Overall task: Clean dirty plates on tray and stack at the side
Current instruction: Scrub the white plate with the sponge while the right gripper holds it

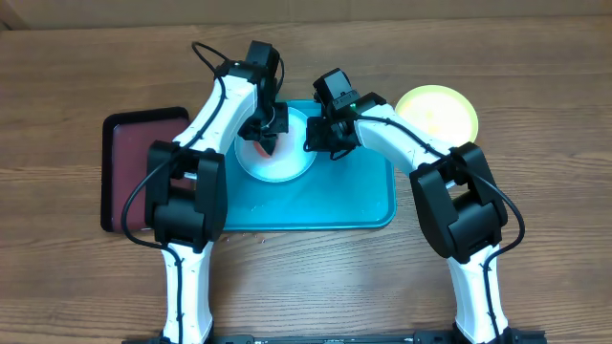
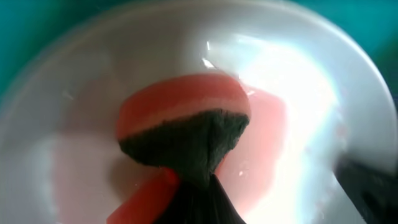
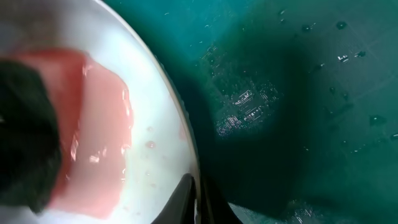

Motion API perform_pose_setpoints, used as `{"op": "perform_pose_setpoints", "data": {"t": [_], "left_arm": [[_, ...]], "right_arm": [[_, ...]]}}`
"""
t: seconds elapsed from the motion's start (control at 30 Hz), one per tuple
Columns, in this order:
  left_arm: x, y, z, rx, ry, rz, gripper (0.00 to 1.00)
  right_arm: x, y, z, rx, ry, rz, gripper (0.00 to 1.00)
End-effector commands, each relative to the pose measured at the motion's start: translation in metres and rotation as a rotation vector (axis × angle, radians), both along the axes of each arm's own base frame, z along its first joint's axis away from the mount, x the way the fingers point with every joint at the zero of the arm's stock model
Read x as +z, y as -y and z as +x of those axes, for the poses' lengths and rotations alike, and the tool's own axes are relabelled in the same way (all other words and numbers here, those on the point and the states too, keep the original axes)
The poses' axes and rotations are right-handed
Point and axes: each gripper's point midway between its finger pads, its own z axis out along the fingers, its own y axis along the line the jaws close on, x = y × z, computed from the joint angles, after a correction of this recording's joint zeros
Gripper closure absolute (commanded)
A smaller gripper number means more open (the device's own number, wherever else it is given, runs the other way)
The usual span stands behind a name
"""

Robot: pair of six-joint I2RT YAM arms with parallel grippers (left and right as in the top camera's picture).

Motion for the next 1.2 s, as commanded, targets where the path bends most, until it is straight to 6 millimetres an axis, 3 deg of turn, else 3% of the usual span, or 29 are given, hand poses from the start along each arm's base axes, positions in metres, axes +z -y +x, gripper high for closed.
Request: {"op": "perform_pose_setpoints", "data": {"t": [0.0, 0.23, 0.43, 0.57, 0.7, 0.87, 1.0, 1.17], "left_arm": [[-0.011, 0.030, -0.022, -0.145, -0.084, -0.105, 0.96], [-0.011, 0.008, -0.045, -0.239, -0.173, -0.041, 0.96], [-0.008, -0.077, -0.031, -0.018, -0.125, 0.418, 0.96], [-0.002, -0.096, -0.016, 0.067, -0.046, 0.527, 0.96], [-0.005, -0.082, 0.001, 0.084, 0.021, 0.454, 0.96], [-0.014, -0.024, 0.009, 0.067, 0.017, 0.134, 0.96], [-0.008, 0.022, 0.011, 0.037, 0.004, -0.123, 0.96], [-0.001, 0.050, 0.002, -0.032, -0.027, -0.261, 0.96]], "right_arm": [[-0.036, 0.015, -0.011, -0.013, -0.051, -0.094, 0.96], [-0.036, 0.016, -0.012, -0.013, -0.055, -0.096, 0.96], [-0.036, 0.016, -0.012, -0.013, -0.054, -0.096, 0.96], [-0.036, 0.016, -0.011, -0.013, -0.052, -0.094, 0.96], [-0.035, 0.015, -0.010, -0.013, -0.047, -0.092, 0.96], [-0.035, 0.015, -0.010, -0.014, -0.047, -0.092, 0.96], [-0.035, 0.014, -0.009, -0.013, -0.042, -0.088, 0.96], [-0.035, 0.014, -0.009, -0.013, -0.042, -0.088, 0.96]]}}
